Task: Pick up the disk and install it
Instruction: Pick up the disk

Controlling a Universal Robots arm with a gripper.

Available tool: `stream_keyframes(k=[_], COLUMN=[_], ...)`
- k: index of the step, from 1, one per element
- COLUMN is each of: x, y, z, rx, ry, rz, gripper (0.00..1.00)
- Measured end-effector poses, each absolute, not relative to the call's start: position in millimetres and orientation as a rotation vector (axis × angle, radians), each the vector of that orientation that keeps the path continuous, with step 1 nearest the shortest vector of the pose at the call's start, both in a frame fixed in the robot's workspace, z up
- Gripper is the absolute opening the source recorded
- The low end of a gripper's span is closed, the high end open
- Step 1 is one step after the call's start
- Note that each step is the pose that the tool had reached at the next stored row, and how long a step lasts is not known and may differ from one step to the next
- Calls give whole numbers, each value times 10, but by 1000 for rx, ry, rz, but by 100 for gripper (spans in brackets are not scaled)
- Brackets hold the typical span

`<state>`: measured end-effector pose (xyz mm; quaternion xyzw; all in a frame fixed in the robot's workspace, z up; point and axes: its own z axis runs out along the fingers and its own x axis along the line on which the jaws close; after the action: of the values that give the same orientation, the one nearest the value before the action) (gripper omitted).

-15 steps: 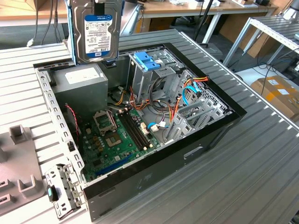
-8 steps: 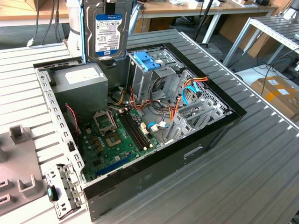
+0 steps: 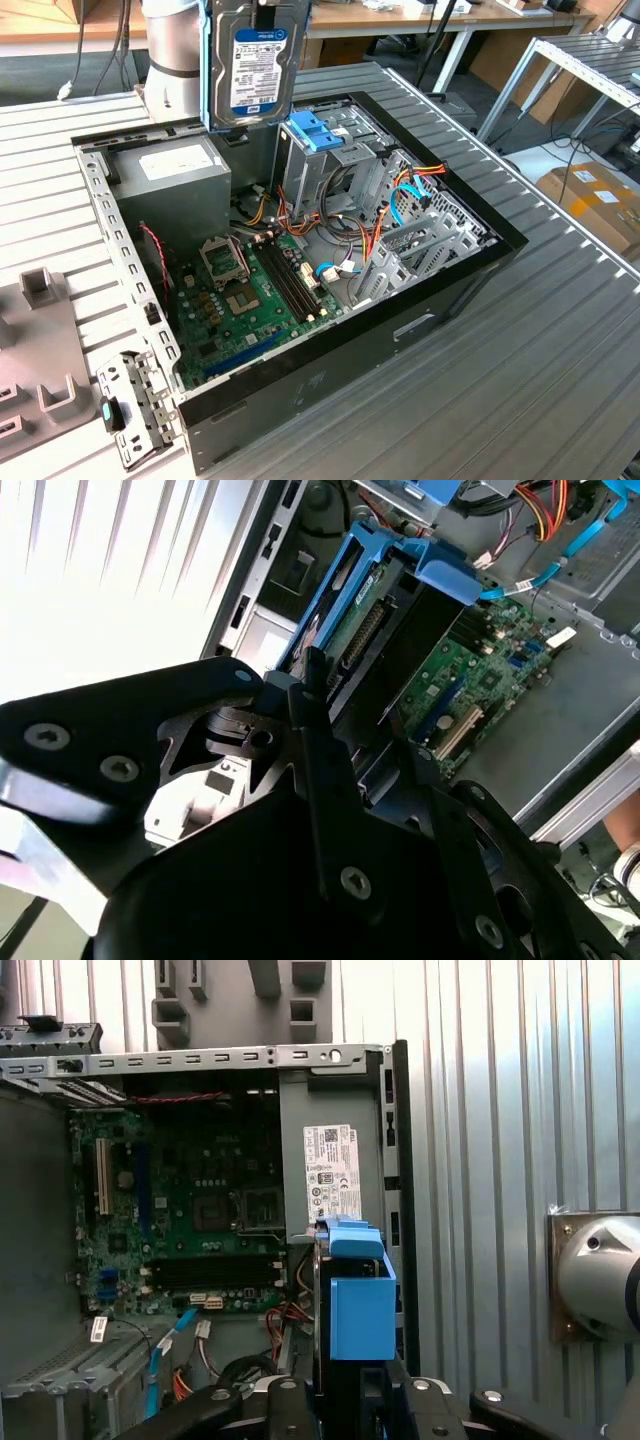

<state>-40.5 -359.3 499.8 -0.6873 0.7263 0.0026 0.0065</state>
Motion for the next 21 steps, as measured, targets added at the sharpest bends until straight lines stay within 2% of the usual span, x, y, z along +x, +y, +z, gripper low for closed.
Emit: stream_keyframes(k=[21], x=[798], y=[-3591], z=[4994], rx=[-2150], ry=[2272], rz=[8], gripper=[35])
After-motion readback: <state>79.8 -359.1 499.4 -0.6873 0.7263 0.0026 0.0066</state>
